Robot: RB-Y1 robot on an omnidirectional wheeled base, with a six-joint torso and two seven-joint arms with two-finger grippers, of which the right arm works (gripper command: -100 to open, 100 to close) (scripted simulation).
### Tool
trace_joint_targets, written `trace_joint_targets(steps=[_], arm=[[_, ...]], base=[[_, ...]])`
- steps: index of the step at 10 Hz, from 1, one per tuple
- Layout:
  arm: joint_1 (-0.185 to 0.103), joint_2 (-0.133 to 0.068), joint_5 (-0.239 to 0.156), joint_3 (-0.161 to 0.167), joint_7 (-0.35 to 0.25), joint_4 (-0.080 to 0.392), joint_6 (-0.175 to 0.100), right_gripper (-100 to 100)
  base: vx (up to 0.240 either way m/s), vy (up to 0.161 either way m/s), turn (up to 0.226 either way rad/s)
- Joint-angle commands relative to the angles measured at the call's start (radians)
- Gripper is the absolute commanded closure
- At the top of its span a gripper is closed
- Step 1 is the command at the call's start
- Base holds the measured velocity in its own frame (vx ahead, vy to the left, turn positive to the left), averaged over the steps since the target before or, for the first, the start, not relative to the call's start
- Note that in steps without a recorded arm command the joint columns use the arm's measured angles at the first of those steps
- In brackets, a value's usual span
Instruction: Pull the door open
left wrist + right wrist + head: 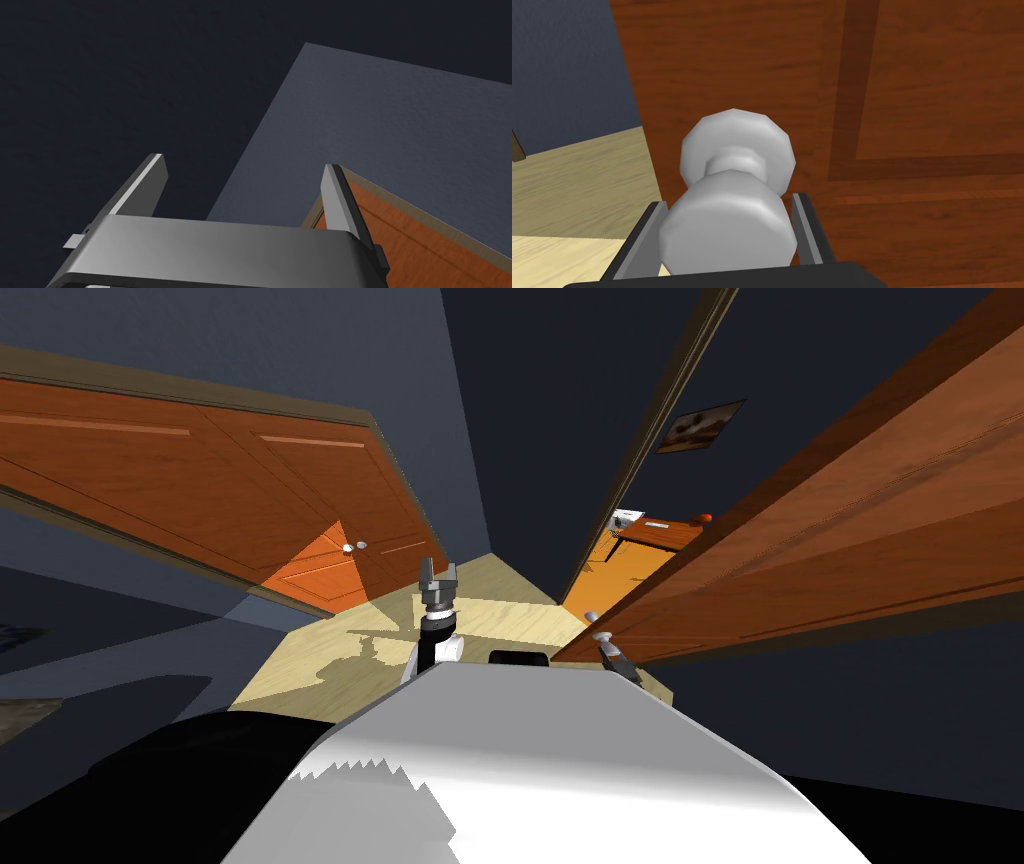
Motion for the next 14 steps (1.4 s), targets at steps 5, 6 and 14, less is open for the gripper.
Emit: trace_joint_targets(steps=[5,6,14], arm=[[0.041,0.020,0.018,0.023,0.015,0.037,-0.070,100],[0.041,0.020,0.018,0.023,0.015,0.038,-0.070,100],[0.101,0.049,0.043,0.056,0.036,0.093,-0.181,100]], base=[[0.020,-0.005,0.037],[0.000,0.000,0.000],[0.001,-0.014,0.038]])
